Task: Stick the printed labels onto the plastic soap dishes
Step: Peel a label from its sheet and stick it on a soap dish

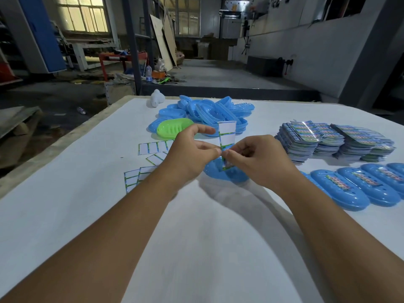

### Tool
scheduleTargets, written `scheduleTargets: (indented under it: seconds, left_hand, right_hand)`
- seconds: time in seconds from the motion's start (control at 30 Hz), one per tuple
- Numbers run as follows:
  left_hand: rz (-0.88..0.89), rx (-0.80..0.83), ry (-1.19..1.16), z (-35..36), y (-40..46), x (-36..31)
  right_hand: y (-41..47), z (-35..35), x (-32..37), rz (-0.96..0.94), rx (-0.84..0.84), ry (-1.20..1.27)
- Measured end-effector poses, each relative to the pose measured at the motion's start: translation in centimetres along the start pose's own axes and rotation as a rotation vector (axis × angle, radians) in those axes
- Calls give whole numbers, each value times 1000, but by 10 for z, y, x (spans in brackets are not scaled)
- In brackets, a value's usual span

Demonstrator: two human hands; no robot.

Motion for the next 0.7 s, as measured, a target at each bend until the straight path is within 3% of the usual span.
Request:
scheduleTargets:
  seconds: [0.7]
  left_hand:
    - [78, -10, 68, 9, -3, -4]
  right_hand:
    - [-8, 2, 17, -9, -34, -169]
Point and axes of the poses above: each hand's wrist, its own y-axis towards the middle knuckle, its own z-axis out of the palm, x = y × z, the point moved 9 cm from there along y, towards the middle knuckle, and after that the axes turned 7 degrees about x, right-handed, at the moved point
